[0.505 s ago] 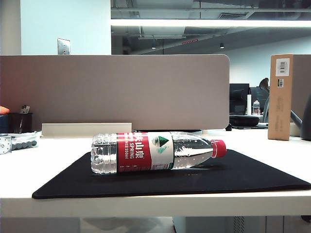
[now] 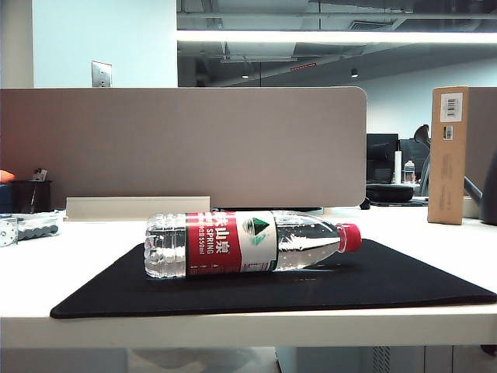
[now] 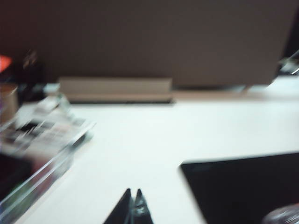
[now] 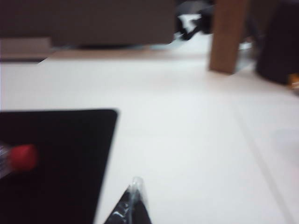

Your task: Stand the plastic bottle up on the black mouse pad.

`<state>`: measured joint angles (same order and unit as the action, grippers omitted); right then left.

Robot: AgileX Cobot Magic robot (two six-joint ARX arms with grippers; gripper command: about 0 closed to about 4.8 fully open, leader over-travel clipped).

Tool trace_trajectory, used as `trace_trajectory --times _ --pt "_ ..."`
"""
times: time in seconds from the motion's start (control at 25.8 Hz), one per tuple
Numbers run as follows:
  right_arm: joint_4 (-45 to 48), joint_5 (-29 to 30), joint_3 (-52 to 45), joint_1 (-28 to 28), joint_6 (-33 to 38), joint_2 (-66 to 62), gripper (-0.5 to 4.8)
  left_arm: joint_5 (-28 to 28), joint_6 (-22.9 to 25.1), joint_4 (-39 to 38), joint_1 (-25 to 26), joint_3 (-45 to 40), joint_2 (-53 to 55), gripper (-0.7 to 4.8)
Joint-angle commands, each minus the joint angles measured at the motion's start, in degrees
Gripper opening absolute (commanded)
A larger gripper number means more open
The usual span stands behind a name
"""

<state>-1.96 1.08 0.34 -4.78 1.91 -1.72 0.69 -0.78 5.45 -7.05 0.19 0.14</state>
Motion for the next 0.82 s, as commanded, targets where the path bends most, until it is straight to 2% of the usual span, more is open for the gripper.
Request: trace_trajectory --times 0.04,0.16,0.27,0.35,0.39,0.47,0.54,0.58,0.62,0.7,0.78,0.82 --pt "0.68 0.11 -0.26 -9.35 0.17 -3.37 -0.01 7.98 -0.63 6.45 -0.09 0.39 0.00 -0.05" --pt "0.68 0.13 -0.26 -20.46 0.17 -6.95 -0.01 13.79 -7.48 6.62 -0.11 1.42 0.00 -0.05" --pt "0.59 0.15 -0.26 -27.78 0.17 -9.09 -0.01 20.44 -11.08 6.16 -0.13 4.81 1.07 -0.05" --pt "0.48 0.13 -0.26 -30.95 0.17 -9.53 -0.01 22.10 -11.61 4.28 -0.13 9.60 4.94 -0.05" --pt "0.48 0.13 -0.26 -32.00 0.17 -9.55 -0.01 22.49 -10.80 2.78 -0.13 12.87 8.15 -0.05" --pt "0.48 0.42 -0.26 -32.98 0.17 -9.55 -0.01 26.86 -6.40 -0.13 -0.13 23.04 20.46 -0.05" --pt "0.48 0.28 -0.26 -32.87 0.17 -9.53 -0.01 30.64 -5.01 -2.95 -0.13 29.62 28.52 -0.05" --pt "0.48 0.31 -0.26 -32.87 0.17 -9.53 -0.01 34.36 -4.74 -7.32 -0.17 36.61 36.94 -0.05" --pt "0.48 0.33 -0.26 -32.85 0.17 -9.53 -0.01 35.45 -4.42 -9.84 -0.33 39.82 40.59 -0.05" --pt "0.48 0.33 -0.26 -32.85 0.15 -9.51 -0.01 34.62 0.24 -20.35 -4.00 50.58 52.24 -0.01" --pt "0.50 0.33 -0.26 -32.81 0.17 -9.46 -0.01 30.12 8.04 -28.68 -10.51 59.10 61.57 0.00" --pt "0.48 0.42 -0.26 -32.83 0.17 -9.46 -0.01 25.53 13.57 -34.36 -15.37 64.52 67.36 0.19"
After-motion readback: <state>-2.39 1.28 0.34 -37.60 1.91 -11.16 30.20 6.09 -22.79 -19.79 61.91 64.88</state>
